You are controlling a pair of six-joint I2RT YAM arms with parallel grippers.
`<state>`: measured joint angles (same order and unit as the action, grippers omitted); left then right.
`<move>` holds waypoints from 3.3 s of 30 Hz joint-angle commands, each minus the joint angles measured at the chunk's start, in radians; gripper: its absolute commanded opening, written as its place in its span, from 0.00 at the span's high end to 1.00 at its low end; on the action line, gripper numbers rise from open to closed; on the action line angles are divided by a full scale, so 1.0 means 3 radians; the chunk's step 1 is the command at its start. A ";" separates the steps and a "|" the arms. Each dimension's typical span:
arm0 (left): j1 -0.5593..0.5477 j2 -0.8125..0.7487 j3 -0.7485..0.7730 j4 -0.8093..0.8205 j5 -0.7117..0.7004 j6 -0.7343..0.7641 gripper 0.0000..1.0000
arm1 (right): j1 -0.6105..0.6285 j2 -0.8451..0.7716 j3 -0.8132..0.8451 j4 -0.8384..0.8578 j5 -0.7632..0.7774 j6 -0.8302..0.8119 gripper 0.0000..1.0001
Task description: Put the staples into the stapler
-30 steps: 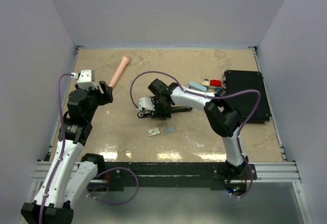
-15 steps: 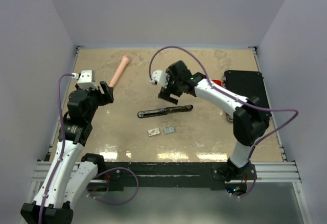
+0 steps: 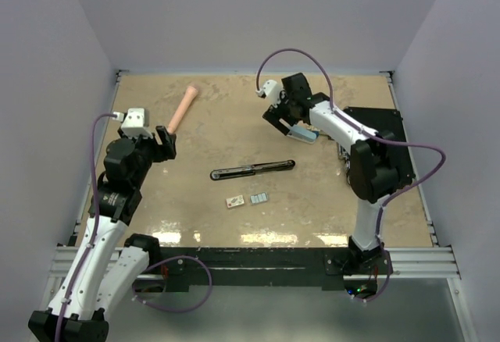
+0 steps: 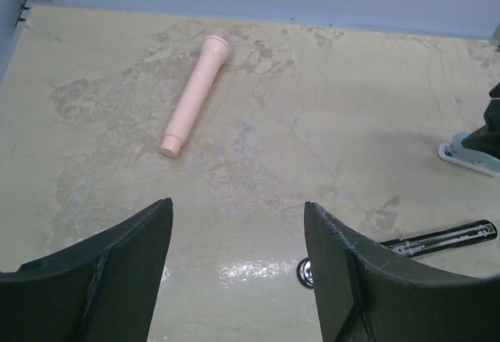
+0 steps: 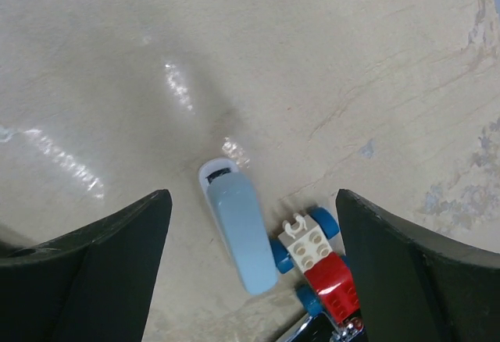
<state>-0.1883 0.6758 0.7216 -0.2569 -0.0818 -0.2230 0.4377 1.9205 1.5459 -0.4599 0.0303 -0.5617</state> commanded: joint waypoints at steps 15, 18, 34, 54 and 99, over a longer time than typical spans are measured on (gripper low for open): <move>-0.0078 -0.0079 -0.0058 0.0054 0.0053 0.0079 0.28 | -0.0217 0.0639 0.0513 -0.0574 -0.0357 -0.0163 0.37; -0.0088 -0.0069 -0.0058 0.0064 0.0078 0.0073 0.28 | -0.0217 0.0603 0.0431 -0.0533 -0.0372 -0.0152 0.45; -0.0083 -0.0018 -0.0099 0.0115 0.0221 0.0043 0.29 | -0.0222 0.0277 0.0308 -0.0502 -0.0571 -0.0056 0.91; -0.0150 0.0503 -0.0518 0.1597 0.1756 -0.1235 0.31 | 0.0647 -0.1584 -0.1383 0.1603 -0.1639 0.0629 1.00; -0.1648 0.1301 -0.0079 0.1634 0.0043 -0.0873 0.72 | 0.0801 -0.2107 -0.2065 0.2371 -0.2034 0.0875 1.00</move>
<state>-0.6724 1.0630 0.6533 0.2584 0.0090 -0.5274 0.6678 1.3384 0.9253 0.1509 -0.5674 -0.3149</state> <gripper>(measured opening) 0.283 0.376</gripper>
